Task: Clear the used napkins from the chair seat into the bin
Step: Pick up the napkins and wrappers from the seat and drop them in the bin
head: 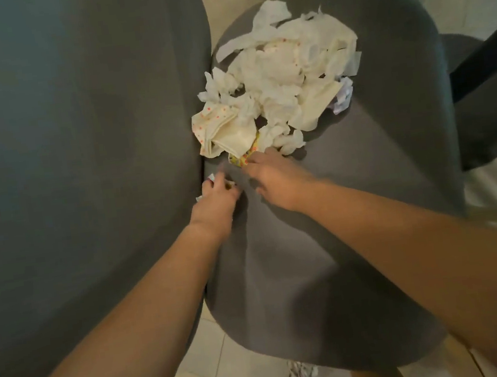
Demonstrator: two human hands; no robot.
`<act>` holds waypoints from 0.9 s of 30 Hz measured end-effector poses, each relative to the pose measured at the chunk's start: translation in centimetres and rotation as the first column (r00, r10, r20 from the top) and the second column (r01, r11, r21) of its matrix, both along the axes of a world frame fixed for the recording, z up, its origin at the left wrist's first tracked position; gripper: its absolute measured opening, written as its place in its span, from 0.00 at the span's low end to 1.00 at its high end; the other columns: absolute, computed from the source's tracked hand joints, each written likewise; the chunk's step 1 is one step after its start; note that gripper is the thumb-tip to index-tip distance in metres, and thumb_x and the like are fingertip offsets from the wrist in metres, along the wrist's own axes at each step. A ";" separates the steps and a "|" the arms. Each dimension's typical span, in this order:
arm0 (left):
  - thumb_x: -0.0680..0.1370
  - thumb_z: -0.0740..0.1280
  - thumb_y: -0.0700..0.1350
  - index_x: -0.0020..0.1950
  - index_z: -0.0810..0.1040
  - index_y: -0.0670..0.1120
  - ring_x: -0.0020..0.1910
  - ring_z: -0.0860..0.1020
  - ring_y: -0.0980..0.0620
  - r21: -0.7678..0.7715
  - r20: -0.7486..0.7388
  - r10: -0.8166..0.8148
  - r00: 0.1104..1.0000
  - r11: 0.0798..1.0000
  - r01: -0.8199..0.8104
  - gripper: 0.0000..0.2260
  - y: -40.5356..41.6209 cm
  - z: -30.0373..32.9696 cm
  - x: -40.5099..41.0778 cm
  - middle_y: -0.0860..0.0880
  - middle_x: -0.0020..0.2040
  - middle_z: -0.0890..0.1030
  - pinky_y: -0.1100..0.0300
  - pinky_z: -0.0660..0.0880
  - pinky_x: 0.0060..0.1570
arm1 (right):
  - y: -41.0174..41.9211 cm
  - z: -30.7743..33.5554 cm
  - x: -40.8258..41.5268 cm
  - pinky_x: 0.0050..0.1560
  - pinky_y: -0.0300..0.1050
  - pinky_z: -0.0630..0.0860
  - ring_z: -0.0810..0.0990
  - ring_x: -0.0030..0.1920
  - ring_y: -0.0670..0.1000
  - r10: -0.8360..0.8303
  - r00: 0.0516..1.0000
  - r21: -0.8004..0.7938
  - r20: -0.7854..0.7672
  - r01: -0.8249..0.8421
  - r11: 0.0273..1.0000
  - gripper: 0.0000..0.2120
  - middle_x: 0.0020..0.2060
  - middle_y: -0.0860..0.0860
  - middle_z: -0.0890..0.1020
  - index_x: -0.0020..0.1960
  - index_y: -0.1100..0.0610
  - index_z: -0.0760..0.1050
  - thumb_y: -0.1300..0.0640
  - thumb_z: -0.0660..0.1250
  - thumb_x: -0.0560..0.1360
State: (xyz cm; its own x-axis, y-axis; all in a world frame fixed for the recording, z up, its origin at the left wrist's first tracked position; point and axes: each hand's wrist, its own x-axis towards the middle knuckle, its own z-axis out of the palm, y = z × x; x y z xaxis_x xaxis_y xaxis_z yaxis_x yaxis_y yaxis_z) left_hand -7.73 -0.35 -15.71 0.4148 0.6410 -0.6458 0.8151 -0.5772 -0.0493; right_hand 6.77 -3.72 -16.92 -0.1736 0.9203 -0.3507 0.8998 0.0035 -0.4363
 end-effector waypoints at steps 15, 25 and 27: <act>0.65 0.68 0.31 0.53 0.75 0.44 0.58 0.65 0.45 -0.141 0.406 0.233 0.884 0.971 -0.191 0.18 -1.0 -0.9 -1.4 0.47 0.63 0.66 0.60 0.67 0.52 | -0.8 0.2 -0.1 0.54 0.53 0.70 0.63 0.63 0.63 -0.109 0.990 0.001 0.089 0.109 0.994 0.09 0.66 0.53 0.65 0.55 0.55 0.76 0.62 0.64 0.76; 0.66 0.61 0.24 0.31 0.73 0.48 0.44 0.74 0.47 -0.442 0.630 0.724 0.279 0.631 -0.637 0.18 -2.7 4.0 -1.3 0.48 0.46 0.76 0.57 0.73 0.40 | -5.3 5.5 -0.2 0.56 0.51 0.67 0.67 0.60 0.62 -0.223 0.972 -0.001 -0.069 0.224 0.975 0.16 0.61 0.57 0.72 0.63 0.59 0.69 0.58 0.59 0.77; 0.64 0.59 0.22 0.32 0.72 0.47 0.39 0.73 0.46 -0.531 0.592 0.787 0.175 0.544 -0.650 0.18 -3.1 5.0 -1.3 0.48 0.39 0.76 0.59 0.69 0.34 | -6.5 6.3 -0.4 0.57 0.52 0.67 0.68 0.59 0.63 -0.269 0.959 -0.002 -0.091 0.270 0.963 0.16 0.60 0.58 0.72 0.64 0.60 0.69 0.58 0.59 0.77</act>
State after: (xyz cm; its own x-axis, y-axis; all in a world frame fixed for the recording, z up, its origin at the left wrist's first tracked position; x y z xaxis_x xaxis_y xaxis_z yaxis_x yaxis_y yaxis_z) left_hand -9.07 -3.45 -10.69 0.1339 0.8633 -0.4866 0.5542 0.3418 0.7590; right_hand 6.40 -10.27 -10.62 0.0510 0.9408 -0.3352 0.8255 -0.2286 -0.5160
